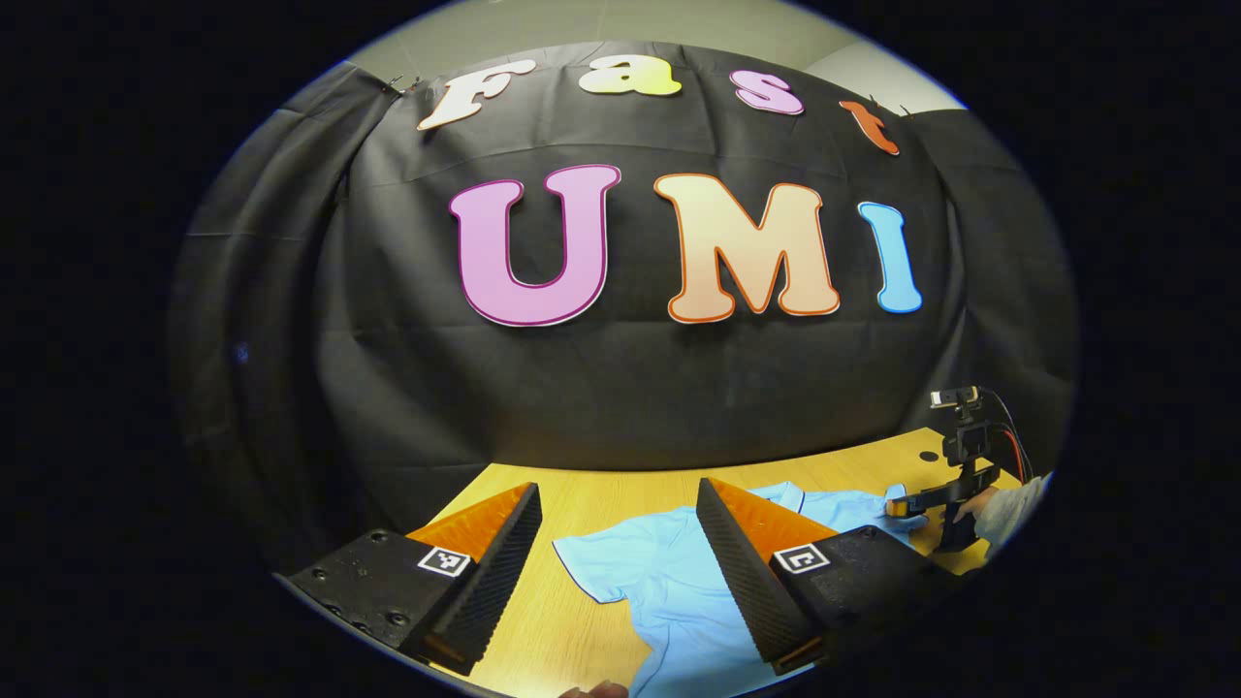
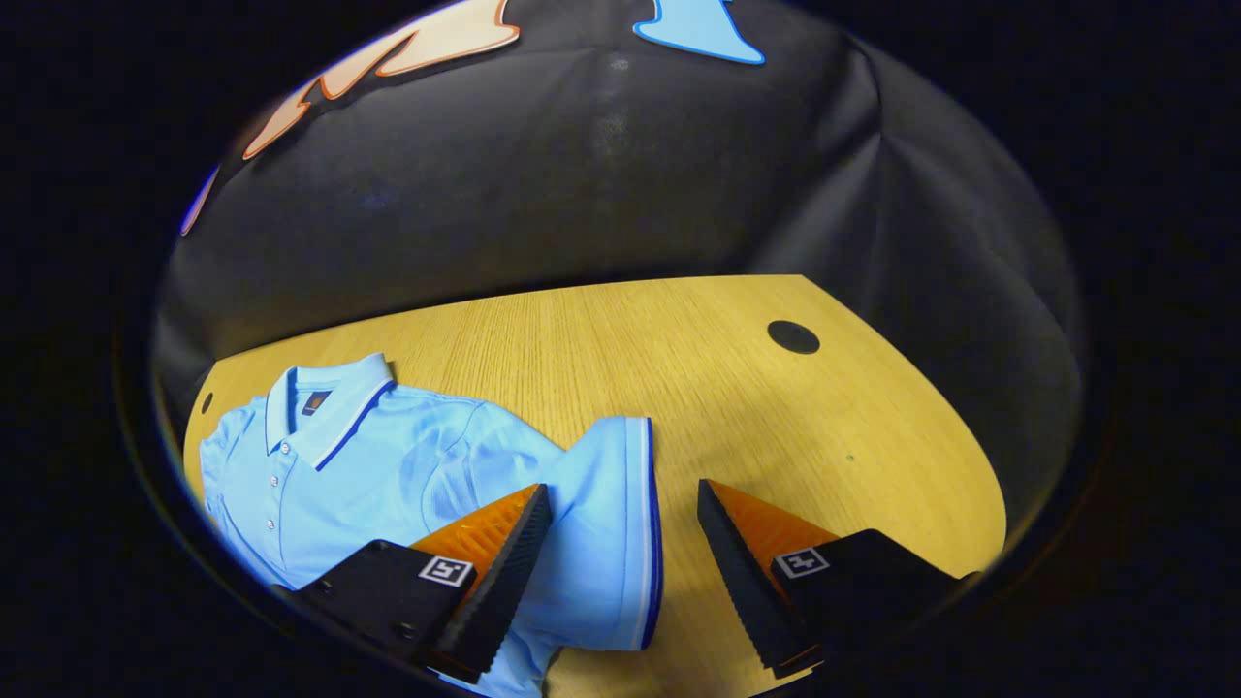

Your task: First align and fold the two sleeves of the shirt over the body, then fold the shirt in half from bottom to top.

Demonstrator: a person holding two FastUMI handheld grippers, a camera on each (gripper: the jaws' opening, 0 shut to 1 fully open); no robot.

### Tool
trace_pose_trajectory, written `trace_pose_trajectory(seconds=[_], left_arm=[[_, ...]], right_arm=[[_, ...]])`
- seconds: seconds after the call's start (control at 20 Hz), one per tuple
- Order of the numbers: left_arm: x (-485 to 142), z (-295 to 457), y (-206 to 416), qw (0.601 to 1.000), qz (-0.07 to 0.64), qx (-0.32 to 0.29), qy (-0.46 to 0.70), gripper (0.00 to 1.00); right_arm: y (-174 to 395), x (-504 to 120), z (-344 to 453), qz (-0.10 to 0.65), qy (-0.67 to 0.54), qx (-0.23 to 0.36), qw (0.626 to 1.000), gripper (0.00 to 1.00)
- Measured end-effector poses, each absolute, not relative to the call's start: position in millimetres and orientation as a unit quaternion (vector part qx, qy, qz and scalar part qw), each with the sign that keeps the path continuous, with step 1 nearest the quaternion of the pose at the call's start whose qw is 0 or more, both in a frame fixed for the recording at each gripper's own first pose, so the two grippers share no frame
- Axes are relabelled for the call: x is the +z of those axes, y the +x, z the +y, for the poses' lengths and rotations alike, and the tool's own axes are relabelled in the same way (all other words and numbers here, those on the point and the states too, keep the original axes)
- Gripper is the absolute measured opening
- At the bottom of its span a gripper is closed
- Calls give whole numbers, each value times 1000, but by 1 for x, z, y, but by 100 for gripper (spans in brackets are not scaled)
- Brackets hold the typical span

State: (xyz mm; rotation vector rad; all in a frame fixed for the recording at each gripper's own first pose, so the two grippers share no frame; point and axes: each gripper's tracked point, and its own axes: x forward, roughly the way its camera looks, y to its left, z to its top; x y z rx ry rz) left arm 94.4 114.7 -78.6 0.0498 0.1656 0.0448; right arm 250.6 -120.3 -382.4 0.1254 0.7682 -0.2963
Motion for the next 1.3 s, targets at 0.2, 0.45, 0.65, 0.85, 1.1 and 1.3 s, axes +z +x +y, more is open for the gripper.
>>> trace_pose_trajectory(seconds=[0.2,0.45,0.65,0.85,1.1,1.3], left_arm=[[-83,115,93,996,87,25,20,97],[-83,113,91,996,86,23,21,97],[-83,113,89,996,84,24,21,97],[-89,113,86,995,90,27,17,97],[-100,118,87,994,103,34,21,97],[-124,134,98,992,117,52,18,97]], right_arm=[[252,-383,-107,372,81,-119,917,39],[256,-376,-95,371,114,-115,915,0],[264,-348,-60,343,149,-86,923,2],[269,-334,-15,333,177,-58,924,3],[268,-349,44,353,206,-31,912,2],[259,-353,66,354,191,-2,915,24]])
